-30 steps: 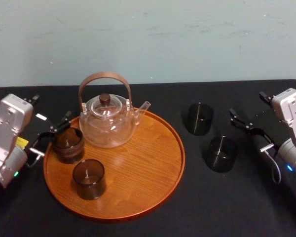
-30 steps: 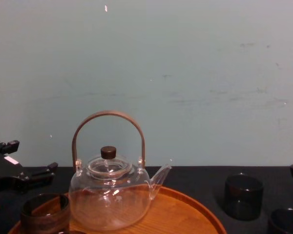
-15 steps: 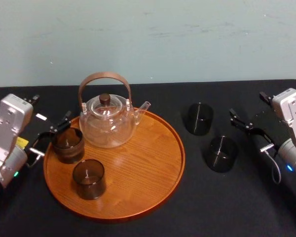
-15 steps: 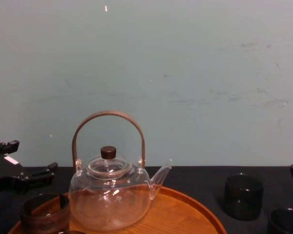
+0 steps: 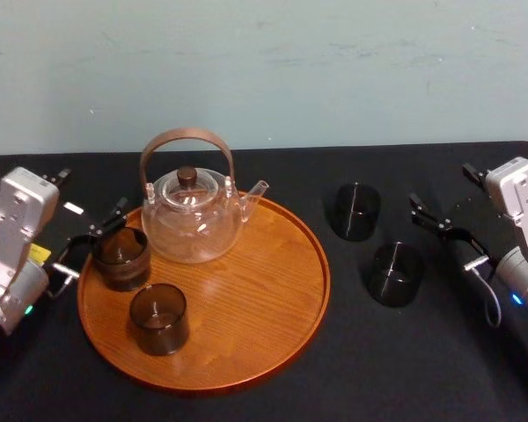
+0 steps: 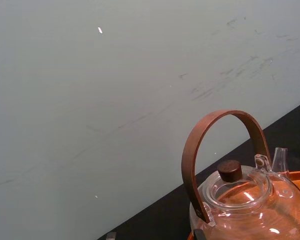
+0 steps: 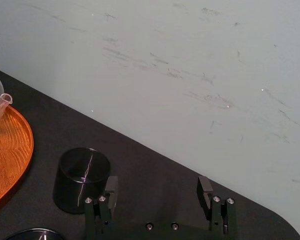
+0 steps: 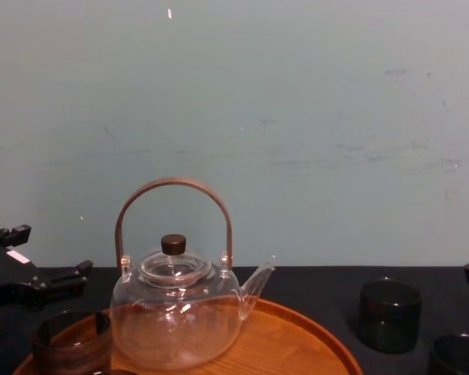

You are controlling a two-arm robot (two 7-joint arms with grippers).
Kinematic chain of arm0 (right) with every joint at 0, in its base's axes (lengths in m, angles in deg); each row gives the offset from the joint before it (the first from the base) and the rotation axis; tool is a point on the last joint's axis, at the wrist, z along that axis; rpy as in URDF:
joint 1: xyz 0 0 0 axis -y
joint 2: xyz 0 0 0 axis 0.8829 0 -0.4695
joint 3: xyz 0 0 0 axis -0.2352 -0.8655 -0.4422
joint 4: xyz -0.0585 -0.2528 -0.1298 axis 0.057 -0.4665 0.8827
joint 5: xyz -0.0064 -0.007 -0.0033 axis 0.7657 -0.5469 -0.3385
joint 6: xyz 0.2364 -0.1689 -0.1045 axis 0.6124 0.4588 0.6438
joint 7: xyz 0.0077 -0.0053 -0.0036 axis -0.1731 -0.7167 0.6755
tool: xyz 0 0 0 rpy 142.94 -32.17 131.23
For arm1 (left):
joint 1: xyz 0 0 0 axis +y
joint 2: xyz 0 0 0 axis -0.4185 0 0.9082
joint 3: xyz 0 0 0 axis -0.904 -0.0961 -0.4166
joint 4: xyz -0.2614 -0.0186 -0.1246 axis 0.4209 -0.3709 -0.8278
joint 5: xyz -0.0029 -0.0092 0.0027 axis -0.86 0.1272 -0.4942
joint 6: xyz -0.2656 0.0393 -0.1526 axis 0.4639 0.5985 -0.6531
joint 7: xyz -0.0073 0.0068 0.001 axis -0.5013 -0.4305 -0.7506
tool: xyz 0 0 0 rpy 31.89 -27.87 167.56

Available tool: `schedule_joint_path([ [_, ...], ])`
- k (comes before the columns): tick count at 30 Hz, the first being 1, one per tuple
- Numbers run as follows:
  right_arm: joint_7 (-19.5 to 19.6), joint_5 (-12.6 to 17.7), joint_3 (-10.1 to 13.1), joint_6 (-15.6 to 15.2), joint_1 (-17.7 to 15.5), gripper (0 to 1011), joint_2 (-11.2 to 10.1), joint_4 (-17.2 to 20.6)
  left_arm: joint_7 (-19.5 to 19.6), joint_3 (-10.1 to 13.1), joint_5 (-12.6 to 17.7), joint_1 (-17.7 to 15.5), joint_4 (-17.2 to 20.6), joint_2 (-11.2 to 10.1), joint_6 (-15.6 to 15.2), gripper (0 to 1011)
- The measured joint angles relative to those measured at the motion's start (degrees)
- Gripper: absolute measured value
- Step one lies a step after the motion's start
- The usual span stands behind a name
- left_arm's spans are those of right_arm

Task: Pick up the glass from the table and place it on the tray.

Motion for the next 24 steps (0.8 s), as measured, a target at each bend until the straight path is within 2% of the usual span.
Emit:
schedule_joint_path([
  [8, 0.0, 0.0, 0.0, 0.0, 0.0, 1009, 0.0, 0.0, 0.0, 0.0, 0.0, 0.0, 0.0, 0.0, 0.0, 1001],
  [12, -1.3, 0.8, 1.0, 0.7, -0.8, 1009, 0.2, 0.1, 0.0, 0.0, 0.0, 0.0, 0.0, 0.0, 0.0, 1001],
  [24, -5.1, 2.4, 2.3, 1.3, -4.9, 1009, 0.2, 4.5, 0.0, 0.0, 0.0, 0.0, 0.0, 0.0, 0.0, 1001],
])
